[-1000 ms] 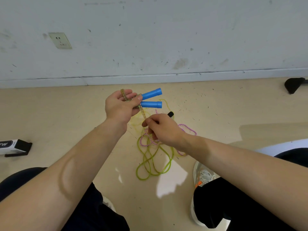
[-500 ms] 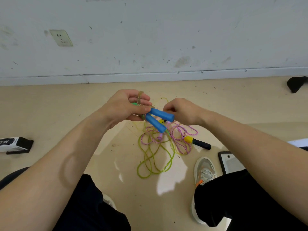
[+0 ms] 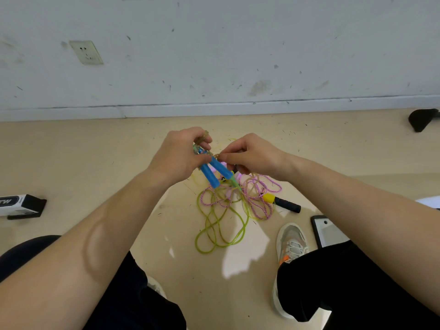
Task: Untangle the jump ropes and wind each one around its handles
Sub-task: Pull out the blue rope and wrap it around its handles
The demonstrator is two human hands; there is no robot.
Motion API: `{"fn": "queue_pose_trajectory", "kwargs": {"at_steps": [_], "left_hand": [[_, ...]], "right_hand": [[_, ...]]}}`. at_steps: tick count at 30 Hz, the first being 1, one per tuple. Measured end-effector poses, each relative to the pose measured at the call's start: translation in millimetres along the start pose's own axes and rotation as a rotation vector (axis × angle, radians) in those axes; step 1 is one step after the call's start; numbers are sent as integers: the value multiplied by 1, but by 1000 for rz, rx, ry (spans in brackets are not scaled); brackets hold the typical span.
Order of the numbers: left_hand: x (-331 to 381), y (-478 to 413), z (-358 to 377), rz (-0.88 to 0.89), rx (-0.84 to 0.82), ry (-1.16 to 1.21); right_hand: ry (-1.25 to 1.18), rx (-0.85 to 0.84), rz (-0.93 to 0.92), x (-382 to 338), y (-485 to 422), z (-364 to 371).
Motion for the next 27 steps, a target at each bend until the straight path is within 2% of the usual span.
{"fn": "queue_pose_trajectory", "kwargs": {"at_steps": [3,5,8,11,15,18,21,23,24,27], "left_hand": [[0,0,0,-34,196,44],[0,0,3,-102,292,129],[0,3,9,-259,394,283],[0,8,15,-412,410,428],[0,10,16,-619,363,593],[3,11,16,-646,320,619],[4,13,18,-644,346,628],[1,11,17,-649,375,639],[-1,9,16,-656,383,649],[-1,6,12,-675,373,718]], "right_hand": [[-145,27,26,-4,8,18],[-75,60,-23,-6,14,28],[85,207,-145,-9,21,39],[315,310,-277,-6,24,48],[614,312,-377,-4,23,49],[839,314,-427,-4,27,53],[974,338,-481,-4,29,58],[900,363,-494,-5,34,64],[763,355,-449,-5,36,66],[259,322,-157,1,39,69]]}}
Point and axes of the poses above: each hand's wrist, its own y-axis away from the middle knuckle, its own z-axis out of the palm, x = y × z, the point moved 2 cm from there along -y, towards the middle knuckle, and after that the axes turned 10 degrees about x, right-handed, at the moved point
